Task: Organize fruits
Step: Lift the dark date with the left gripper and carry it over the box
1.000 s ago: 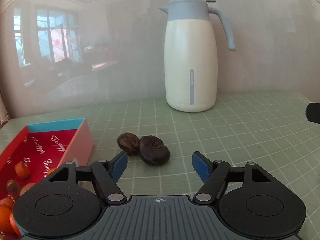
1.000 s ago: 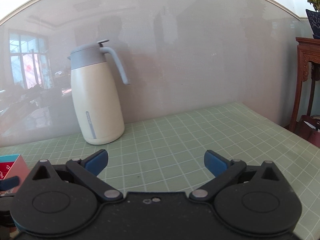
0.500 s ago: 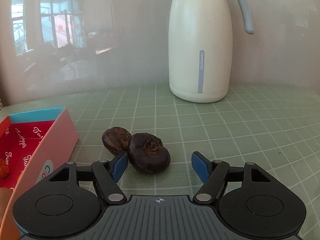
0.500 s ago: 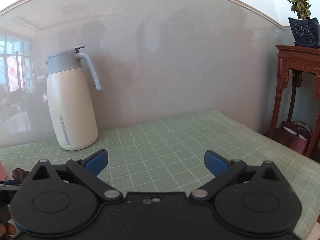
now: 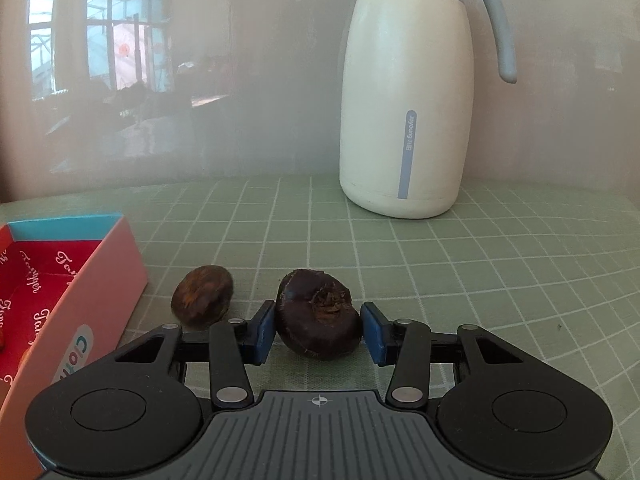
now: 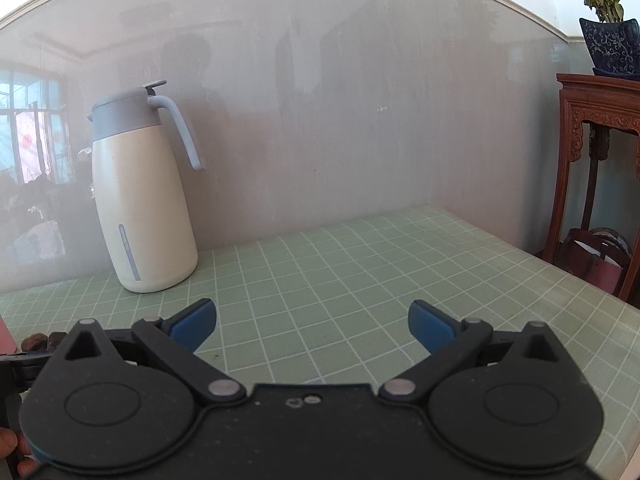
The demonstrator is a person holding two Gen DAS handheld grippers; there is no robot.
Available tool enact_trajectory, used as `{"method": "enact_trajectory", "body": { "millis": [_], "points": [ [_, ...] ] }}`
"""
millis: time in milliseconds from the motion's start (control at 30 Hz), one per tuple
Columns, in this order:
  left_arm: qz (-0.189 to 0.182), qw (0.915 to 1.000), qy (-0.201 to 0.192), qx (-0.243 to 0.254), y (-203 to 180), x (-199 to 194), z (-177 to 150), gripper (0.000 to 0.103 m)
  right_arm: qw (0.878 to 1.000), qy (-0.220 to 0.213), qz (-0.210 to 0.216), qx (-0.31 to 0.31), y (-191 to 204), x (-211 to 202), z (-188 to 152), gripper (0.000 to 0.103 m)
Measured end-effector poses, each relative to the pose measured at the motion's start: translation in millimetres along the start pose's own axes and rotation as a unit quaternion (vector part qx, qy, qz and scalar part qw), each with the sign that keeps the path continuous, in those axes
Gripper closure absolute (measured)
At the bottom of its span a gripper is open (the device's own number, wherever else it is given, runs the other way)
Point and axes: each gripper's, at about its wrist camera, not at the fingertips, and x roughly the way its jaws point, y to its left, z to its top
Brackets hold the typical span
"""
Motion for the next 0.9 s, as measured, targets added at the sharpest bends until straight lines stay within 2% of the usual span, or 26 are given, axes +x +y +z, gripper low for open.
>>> {"method": "enact_trajectory", "body": {
  "millis": [433, 900],
  "points": [
    [-0.018, 0.9996, -0.018, 0.010, 11, -39, -4, 0.057, 1.000, -0.008, 0.009, -0.004, 5, -8, 1, 0.000],
    [0.009, 0.9986, -0.052, -0.001, 66, -99, 1, 0.057, 0.999, -0.006, 0.029, -0.032, 34, -12, 0, 0.000]
  ]
}}
